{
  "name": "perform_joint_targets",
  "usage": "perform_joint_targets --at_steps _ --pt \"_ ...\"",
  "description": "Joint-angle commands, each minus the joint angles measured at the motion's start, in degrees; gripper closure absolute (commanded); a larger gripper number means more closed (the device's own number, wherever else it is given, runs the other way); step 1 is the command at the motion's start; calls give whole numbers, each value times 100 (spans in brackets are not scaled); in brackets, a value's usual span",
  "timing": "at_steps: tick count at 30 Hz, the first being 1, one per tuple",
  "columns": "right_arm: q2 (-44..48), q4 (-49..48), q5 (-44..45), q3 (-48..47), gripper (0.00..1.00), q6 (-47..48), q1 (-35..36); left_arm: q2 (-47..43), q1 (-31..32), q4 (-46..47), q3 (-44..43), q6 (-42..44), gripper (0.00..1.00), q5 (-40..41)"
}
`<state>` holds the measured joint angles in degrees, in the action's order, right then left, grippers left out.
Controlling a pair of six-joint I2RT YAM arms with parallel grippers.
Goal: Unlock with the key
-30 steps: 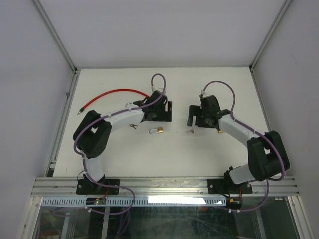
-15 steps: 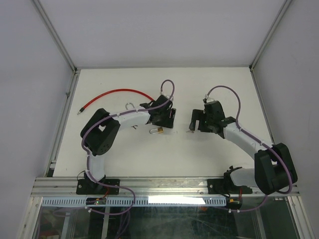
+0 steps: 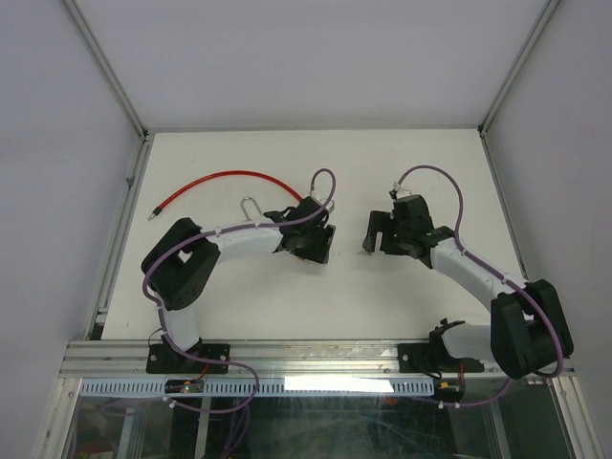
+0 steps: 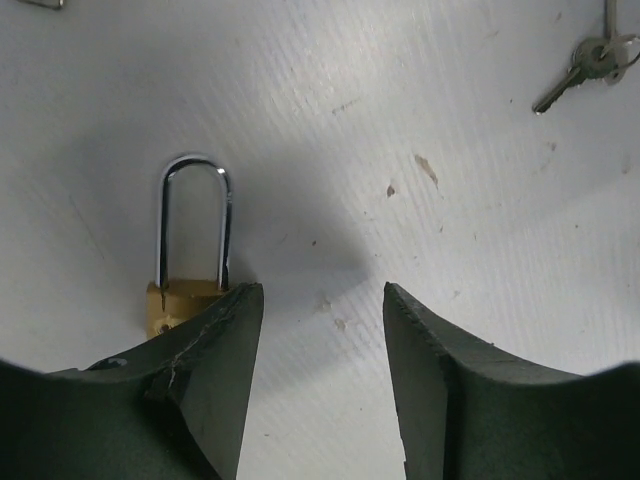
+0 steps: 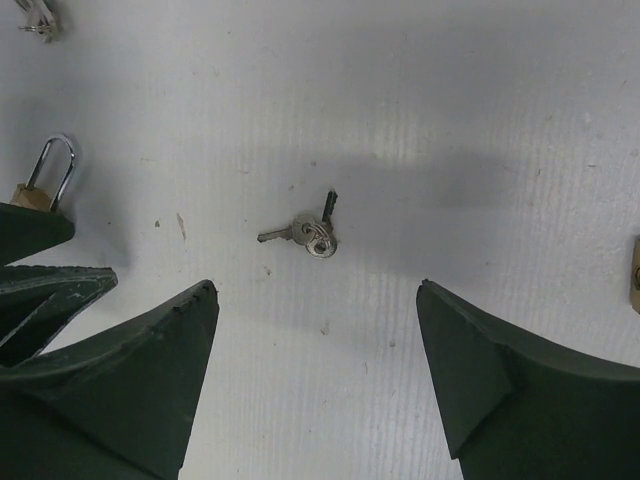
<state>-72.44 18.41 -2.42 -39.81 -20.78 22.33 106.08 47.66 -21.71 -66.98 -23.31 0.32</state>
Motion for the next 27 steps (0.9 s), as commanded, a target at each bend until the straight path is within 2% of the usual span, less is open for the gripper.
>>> perform_joint_targets --at_steps 1,10,15,22,27 --pt "-126 -277 -87 -227 17 168 -2 -540 46 -105 159 -129 46 -102" --pt "-968 -101 280 -809 24 318 163 -1405 14 -23 280 -603 32 448" --pt "-1384 114 500 -1099 30 353 363 -1584 -325 3 478 -675 25 513" --pt "-1878 731 919 -1394 46 324 751 -1247 -743 154 290 -551 22 232" --pt "-1937 862 944 -1324 63 284 874 -804 -850 198 -61 -465 22 -2"
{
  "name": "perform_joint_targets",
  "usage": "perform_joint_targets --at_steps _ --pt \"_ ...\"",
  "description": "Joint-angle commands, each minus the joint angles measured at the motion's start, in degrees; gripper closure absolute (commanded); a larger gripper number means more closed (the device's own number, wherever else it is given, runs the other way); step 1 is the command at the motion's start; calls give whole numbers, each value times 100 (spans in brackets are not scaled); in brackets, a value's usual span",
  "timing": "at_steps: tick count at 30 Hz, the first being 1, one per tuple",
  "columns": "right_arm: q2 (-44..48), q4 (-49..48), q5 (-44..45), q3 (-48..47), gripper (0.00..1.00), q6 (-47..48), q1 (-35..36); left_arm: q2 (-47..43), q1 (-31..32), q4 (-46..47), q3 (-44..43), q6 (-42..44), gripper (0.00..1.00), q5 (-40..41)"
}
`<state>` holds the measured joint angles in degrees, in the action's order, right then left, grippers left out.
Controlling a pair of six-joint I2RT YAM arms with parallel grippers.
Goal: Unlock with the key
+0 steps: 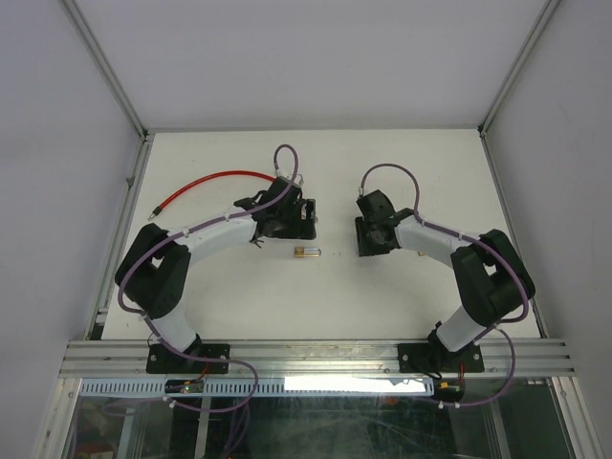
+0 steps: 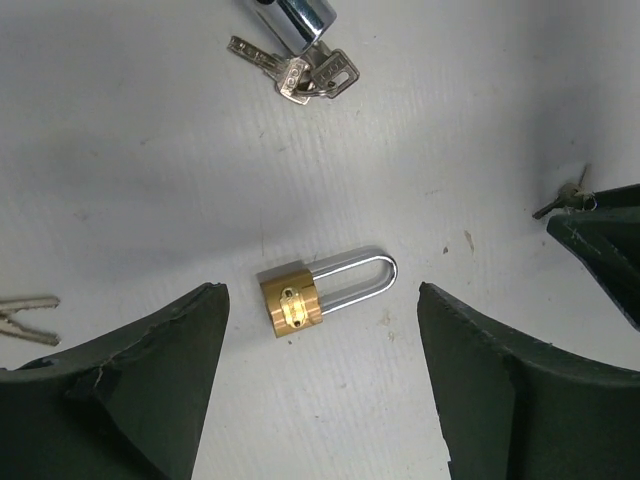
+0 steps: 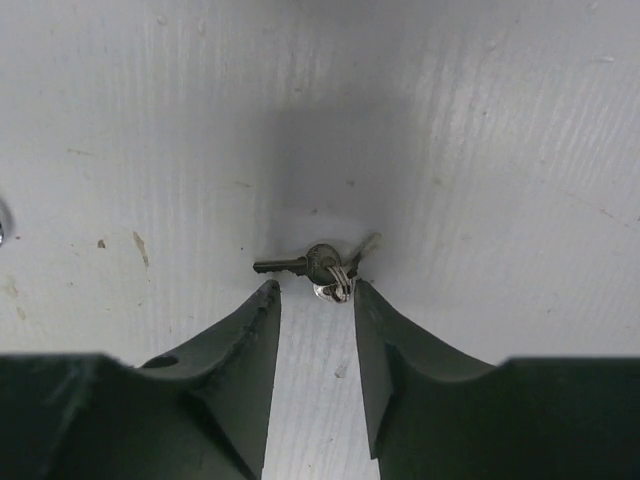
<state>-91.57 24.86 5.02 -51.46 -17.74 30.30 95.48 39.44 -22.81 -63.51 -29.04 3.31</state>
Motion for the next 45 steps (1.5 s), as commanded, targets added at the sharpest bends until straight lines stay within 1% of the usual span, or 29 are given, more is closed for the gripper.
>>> perform_joint_targets --at_steps 1,6,11,16,23,27,34,45 --pt "-27 216 227 -141 66 -26 85 351 -36 308 -457 116 22 -326" --pt "58 153 237 -78 85 -11 99 487 -106 312 -512 30 23 -470" --pt "219 66 129 -85 100 79 127 406 -196 438 -377 -13 23 -538" --pt "298 29 -156 -92 100 104 143 577 -217 535 -435 51 24 -686" --pt "517 84 -232 -1 100 96 151 775 -252 575 -461 67 24 -804" --pt "625 150 -360 44 100 98 173 878 -249 576 -437 12 25 -1026" --pt "976 95 -387 110 100 169 218 773 -248 575 -260 -73 29 -1131" --pt "1207 -30 -414 116 100 206 254 497 -245 590 177 -291 33 -1525"
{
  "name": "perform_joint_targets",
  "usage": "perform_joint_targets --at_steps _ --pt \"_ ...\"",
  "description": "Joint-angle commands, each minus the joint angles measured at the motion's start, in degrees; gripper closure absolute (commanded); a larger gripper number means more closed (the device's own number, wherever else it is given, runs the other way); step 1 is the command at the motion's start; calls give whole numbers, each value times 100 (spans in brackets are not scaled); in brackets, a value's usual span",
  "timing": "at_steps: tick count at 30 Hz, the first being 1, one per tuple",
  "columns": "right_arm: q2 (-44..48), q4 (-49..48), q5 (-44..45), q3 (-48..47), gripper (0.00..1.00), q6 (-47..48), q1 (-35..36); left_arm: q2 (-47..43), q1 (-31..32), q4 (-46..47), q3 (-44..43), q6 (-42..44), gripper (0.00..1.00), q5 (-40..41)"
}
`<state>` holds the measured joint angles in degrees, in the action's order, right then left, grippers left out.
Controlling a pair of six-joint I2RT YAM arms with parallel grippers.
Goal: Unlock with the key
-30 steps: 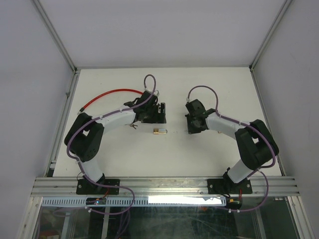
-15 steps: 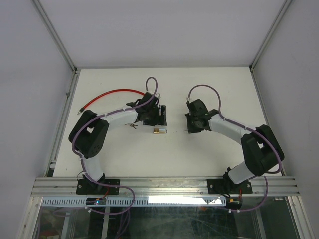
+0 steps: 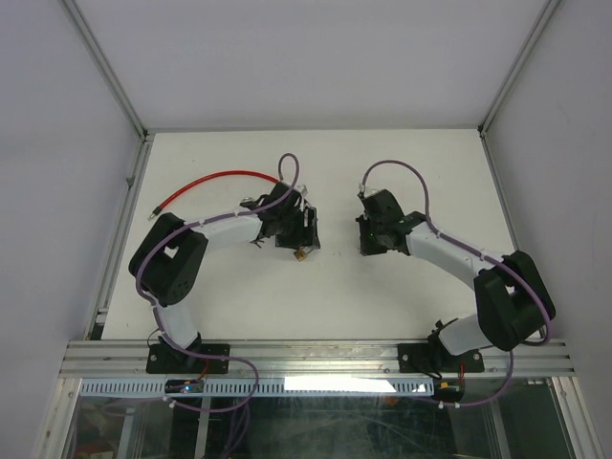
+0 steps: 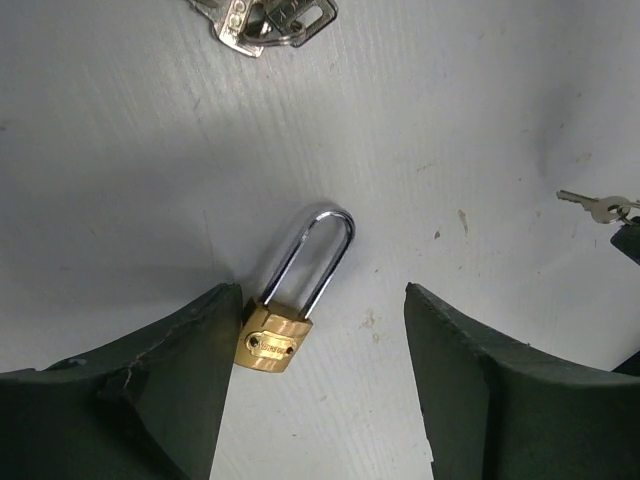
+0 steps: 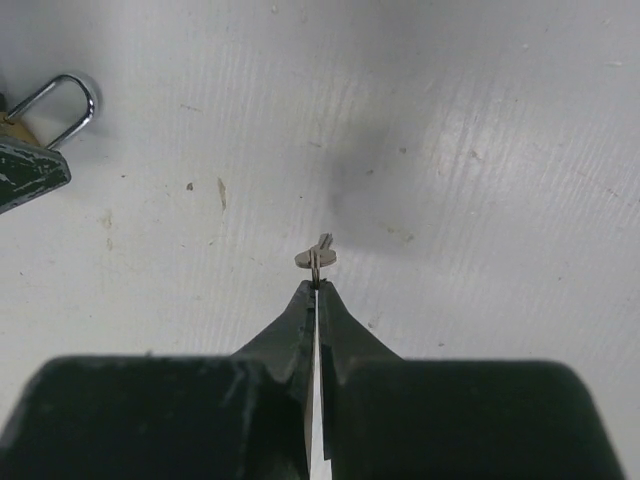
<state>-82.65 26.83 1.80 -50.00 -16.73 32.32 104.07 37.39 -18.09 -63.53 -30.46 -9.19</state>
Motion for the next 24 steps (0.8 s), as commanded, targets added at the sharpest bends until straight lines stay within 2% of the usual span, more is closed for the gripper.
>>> perform_joint_targets --at_steps 1,7,12,16,24 --pt "352 -261 -117 -21 100 124 57 -428 -43 121 209 -188 33 -284" --pt "594 -565 -412 8 100 171 83 -947 -48 203 374 -482 31 -46" --pt "789 -977 -760 71 100 85 101 -1487 -47 854 806 -804 30 -176" --pt "1006 -1468 -1033 229 100 -54 126 -1909 -47 1654 1276 -1471 30 -429" --pt "1191 -2377 -1415 552 100 -324 271 -2495 -108 2654 1962 -3140 22 -420"
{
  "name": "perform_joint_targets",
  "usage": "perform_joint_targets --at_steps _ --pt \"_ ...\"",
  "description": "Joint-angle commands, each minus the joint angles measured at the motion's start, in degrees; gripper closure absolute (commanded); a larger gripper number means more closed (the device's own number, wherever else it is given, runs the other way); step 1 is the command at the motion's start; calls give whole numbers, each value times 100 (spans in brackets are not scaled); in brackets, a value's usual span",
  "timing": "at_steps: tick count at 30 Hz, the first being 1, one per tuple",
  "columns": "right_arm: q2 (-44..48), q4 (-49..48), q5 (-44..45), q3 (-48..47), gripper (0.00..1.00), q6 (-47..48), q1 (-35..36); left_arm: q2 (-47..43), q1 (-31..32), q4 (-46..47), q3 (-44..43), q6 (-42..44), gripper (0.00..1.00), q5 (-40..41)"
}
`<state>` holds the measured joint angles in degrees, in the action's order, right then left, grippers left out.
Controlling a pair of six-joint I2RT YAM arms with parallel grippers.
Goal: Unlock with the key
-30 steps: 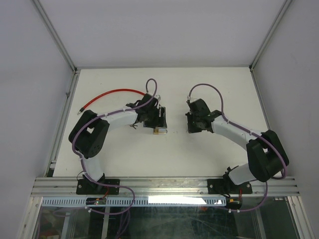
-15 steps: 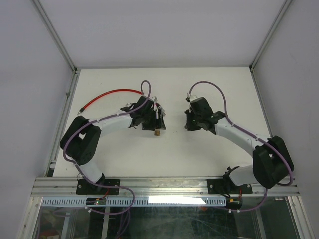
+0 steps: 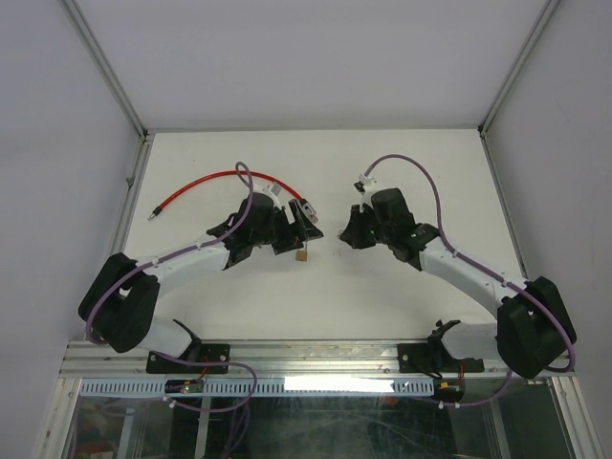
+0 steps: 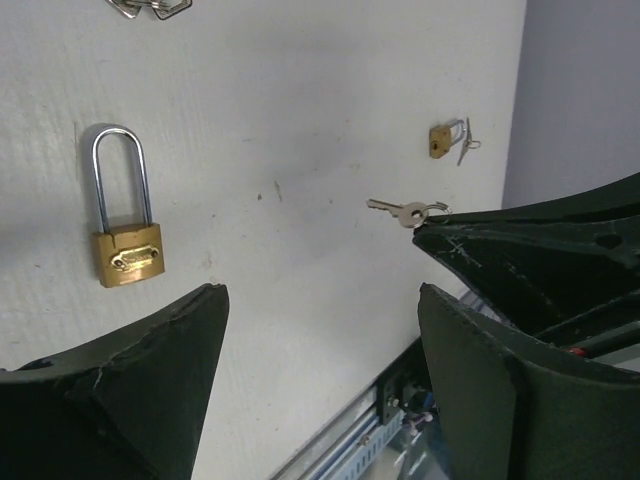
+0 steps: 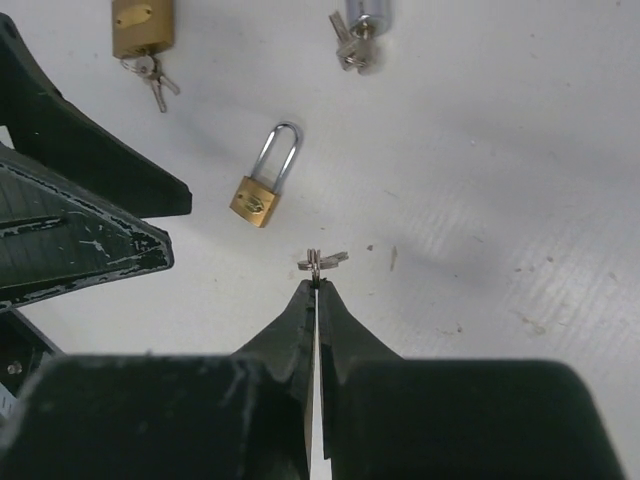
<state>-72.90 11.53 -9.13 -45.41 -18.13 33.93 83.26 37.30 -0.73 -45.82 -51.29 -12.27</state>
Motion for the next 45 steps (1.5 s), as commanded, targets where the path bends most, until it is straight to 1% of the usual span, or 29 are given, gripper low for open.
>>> perform_joint_targets --at_steps 1,3,7,15,19,22,27,29,34,36,39,45 --pt "185 -892 -331 89 100 -203 138 -454 -109 1013 259 -1212 21 -119" --pt "140 -811 -176 62 100 -225 188 -558 -118 1118 357 -1397 21 -63" --pt "-65 -426 169 64 100 -167 193 -788 -146 890 464 -1310 21 318" --pt "-523 -540 181 541 100 -44 211 -1208 -169 327 643 -858 18 966" --pt "-598 -357 261 648 100 -18 237 -1429 -172 -39 679 -681 17 1364" --pt "-588 -18 301 663 100 -23 250 -1590 -167 -189 720 -593 16 1578" --pt "-570 754 518 595 91 -160 274 -1715 -164 -351 763 -475 15 1704" --pt "-525 1023 604 534 84 -214 316 -1749 -163 -390 793 -453 14 1725" --pt "-482 1353 796 187 64 -244 483 -1780 -175 -413 860 -467 13 1710" --pt "-543 1472 957 5 59 -255 529 -1779 -202 -425 868 -491 13 1658" --pt "-744 1659 1240 -279 56 -311 548 -1811 -240 -429 895 -499 13 1626" --pt "-1190 1861 1420 -629 56 -405 638 -1869 -295 -441 952 -480 12 1606"
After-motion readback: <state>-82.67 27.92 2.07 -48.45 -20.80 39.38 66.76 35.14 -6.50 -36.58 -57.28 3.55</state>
